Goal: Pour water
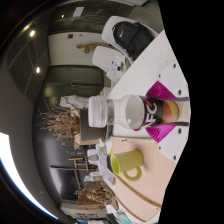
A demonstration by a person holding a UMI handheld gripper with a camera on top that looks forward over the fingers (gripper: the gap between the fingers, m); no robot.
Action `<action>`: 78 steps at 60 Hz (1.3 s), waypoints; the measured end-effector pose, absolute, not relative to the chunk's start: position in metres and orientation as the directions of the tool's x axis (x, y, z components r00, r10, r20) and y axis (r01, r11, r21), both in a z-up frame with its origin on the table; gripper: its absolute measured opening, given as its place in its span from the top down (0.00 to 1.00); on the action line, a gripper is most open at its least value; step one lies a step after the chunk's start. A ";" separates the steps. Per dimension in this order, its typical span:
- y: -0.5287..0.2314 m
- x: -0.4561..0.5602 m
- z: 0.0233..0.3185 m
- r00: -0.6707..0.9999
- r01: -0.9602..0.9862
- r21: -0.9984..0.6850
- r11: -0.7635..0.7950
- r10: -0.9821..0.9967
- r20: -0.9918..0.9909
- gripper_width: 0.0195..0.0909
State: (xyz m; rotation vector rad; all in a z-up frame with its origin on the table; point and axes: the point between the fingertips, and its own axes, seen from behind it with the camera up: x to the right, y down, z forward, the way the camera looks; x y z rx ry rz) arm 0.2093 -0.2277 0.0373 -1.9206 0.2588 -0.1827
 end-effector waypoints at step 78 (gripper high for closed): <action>-0.046 0.184 0.163 -0.236 0.942 0.237 -0.237 0.031 0.971 0.90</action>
